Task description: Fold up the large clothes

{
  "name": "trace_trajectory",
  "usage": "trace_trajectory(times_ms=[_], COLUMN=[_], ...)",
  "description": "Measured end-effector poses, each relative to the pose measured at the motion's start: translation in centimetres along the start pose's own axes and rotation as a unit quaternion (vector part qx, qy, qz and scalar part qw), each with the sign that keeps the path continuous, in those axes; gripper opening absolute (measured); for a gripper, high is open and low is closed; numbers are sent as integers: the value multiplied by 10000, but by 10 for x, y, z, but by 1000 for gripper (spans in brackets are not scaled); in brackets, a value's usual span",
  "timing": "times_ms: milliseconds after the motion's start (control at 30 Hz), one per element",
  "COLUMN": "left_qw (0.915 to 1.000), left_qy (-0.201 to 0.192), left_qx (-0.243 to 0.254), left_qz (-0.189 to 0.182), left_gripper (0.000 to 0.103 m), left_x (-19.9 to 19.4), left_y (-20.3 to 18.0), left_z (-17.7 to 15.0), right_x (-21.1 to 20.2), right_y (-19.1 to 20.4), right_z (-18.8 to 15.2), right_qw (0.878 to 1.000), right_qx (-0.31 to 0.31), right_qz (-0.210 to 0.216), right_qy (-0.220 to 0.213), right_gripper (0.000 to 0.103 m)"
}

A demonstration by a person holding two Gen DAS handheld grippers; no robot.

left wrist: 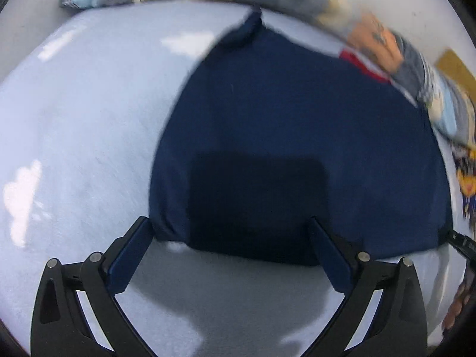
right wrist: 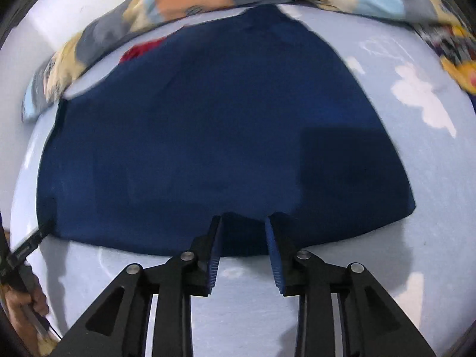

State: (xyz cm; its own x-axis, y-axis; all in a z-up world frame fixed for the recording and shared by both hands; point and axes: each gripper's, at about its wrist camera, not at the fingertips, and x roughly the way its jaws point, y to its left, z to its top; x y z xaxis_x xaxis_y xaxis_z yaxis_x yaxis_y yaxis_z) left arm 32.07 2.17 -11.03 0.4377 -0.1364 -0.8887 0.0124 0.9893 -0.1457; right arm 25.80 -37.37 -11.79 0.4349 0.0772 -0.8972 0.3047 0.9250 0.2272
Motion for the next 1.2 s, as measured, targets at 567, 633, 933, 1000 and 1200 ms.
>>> trace_trajectory(times_ms=[567,633,933,1000,1200], left_qw=[9959,9933,9883,9911,9971], left_qy=[-499,-559,-21,52,226], left_qx=[753,979,1523,1325,448], left_qz=[-111,-257,84,-98,-573], left_gripper=[103,103,103,103,103], left_x=[-13,-11,28,22,16], left_y=[-78,-100,-129,-124,-73], left_z=[5,-2,-18,-12,3], right_x=[3,-3,34,28,-9], right_y=[36,52,49,39,-11], right_z=[24,19,14,17,24], right_qw=[9965,9937,9970,9986,9969], right_qx=[-577,-874,-757,-490,506], right_qz=[-10,34,-94,178,548], right_qy=[-600,-697,113,91,-253], right_gripper=[48,47,47,47,48])
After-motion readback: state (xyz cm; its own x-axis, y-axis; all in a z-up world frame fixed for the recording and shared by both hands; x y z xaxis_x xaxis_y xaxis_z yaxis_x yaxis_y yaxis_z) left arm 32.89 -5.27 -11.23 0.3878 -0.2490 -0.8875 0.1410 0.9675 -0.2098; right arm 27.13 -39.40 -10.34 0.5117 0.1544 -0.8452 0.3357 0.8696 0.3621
